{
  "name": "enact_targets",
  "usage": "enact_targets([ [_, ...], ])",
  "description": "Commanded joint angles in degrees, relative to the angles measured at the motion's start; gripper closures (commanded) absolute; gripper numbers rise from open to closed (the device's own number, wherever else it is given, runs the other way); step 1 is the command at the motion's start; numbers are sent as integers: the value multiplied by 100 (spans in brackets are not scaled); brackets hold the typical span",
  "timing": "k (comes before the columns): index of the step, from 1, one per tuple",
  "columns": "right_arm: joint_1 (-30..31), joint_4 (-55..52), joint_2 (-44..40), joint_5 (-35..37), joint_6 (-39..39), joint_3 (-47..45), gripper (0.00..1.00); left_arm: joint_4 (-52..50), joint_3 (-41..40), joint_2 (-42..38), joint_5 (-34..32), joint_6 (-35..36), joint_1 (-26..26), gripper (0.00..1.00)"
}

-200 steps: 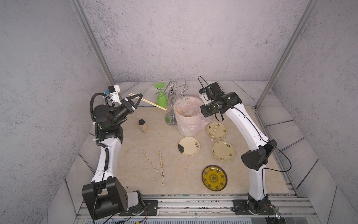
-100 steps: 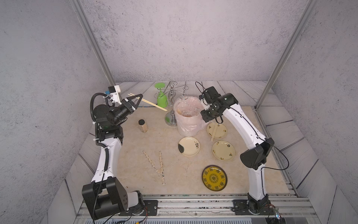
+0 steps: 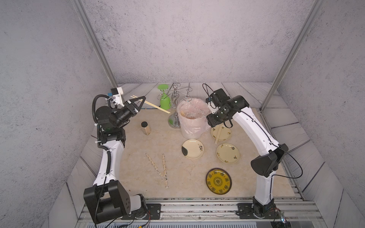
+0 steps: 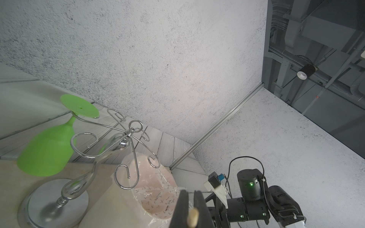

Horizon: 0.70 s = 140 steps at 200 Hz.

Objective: Remove the packaging of disposable chopsticks
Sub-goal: Place the packet bag in the trash bin.

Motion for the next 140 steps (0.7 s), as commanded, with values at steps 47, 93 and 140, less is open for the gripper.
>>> enact_targets([
  [47, -22, 801, -756, -802, 164, -295, 24, 107, 86, -34, 35, 25, 52, 100],
  [93, -25, 796, 271, -772, 271, 810, 23, 81, 98, -17, 42, 52, 46, 100],
  [140, -20, 806, 1161, -1205, 571, 1964, 21, 73, 105, 1, 42, 36, 69, 100],
])
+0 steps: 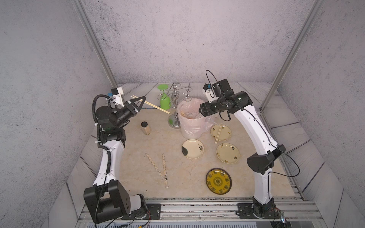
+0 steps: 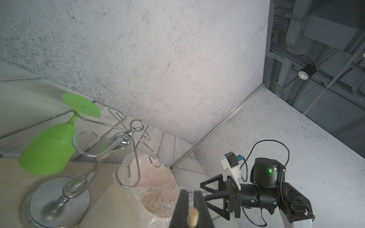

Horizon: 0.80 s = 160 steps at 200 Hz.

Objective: Remove the packaging of disposable chopsticks
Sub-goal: Place the packet bag in the trash bin.

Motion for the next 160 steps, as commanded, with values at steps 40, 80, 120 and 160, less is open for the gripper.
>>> enact_targets([
  [40, 57, 623, 269, 343, 213, -156, 20, 134, 113, 8, 60, 4, 72, 100],
  [80, 56, 607, 233, 1457, 112, -253, 19, 126, 113, 42, 60, 26, 80, 100],
  [120, 47, 637, -144, 1491, 120, -755, 19, 88, 130, 60, 89, 30, 74, 100],
  [160, 187, 1272, -1089, 735, 67, -1420, 30, 89, 236, 157, 315, -13, -59, 100],
])
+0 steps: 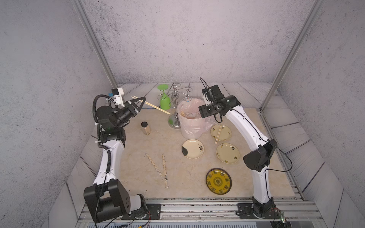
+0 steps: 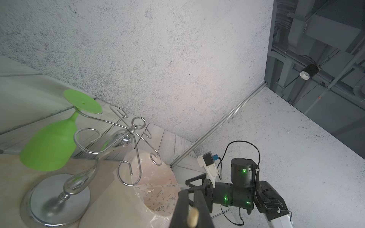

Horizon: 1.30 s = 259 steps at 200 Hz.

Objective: Remove the packaging of disposable chopsticks
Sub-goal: Place the packet bag in the trash bin, then place the disposable chopsticks on the plate.

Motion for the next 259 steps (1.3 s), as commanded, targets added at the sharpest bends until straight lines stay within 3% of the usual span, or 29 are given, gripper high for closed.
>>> enact_targets([
  [1, 127, 479, -1042, -458, -47, -215, 31, 128, 207, 68, 245, -15, -73, 100],
  [23, 273, 670, -1558, -889, -92, -603, 36, -150, 359, 69, 531, 267, -553, 100],
  [66, 480, 956, -2593, -1927, -50, -1760, 49, -1664, 693, -142, 841, 1639, -1492, 100],
  [103, 491, 2156, -3851, -3850, 161, -3600, 57, -2579, 897, -190, 1156, 2474, -2199, 100],
  [124, 489, 2803, -4282, -4524, 499, -4319, 57, -3151, 1023, -161, 1286, 2974, -2636, 100],
  [193, 590, 3438, -4232, -5303, 1005, -4966, 64, -3162, 981, -41, 1427, 3087, -3396, 100],
  [259, 780, 3688, -3999, -5309, 1158, -5098, 67, -3064, 946, 6, 1387, 3042, -3520, 100],
])
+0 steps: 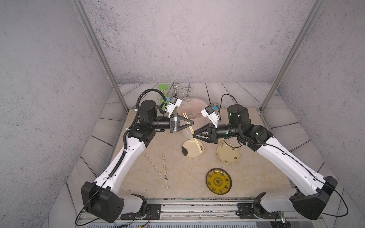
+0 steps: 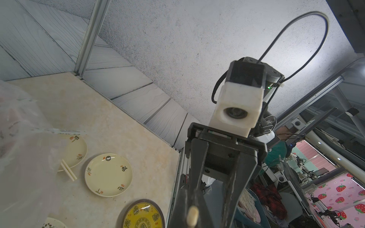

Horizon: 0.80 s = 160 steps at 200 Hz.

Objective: Remove the packaging of disposable chopsticks
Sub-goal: Place the disposable chopsticks on the plate.

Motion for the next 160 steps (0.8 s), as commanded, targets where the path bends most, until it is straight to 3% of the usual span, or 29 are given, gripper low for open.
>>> enact_targets([
  [1, 80, 270, 154, -196, 131, -55, 67, 119, 80, 19, 52, 74, -40, 100],
  [44, 139, 220, 237, -26, 104, -85, 68, 136, 71, -16, 41, 68, -37, 100],
  [64, 137, 288, 231, -56, 172, -127, 81, 118, 65, -6, 4, 100, -43, 100],
  [106, 131, 1036, 246, -464, 753, -454, 81, 161, 45, 7, -105, 46, -45, 100],
  [122, 135, 1051, 257, -477, 821, -485, 100, 198, 36, -3, -103, 40, -41, 100],
  [160, 132, 1048, 110, -303, 946, -662, 100, 186, 28, -23, -178, 83, -43, 100],
])
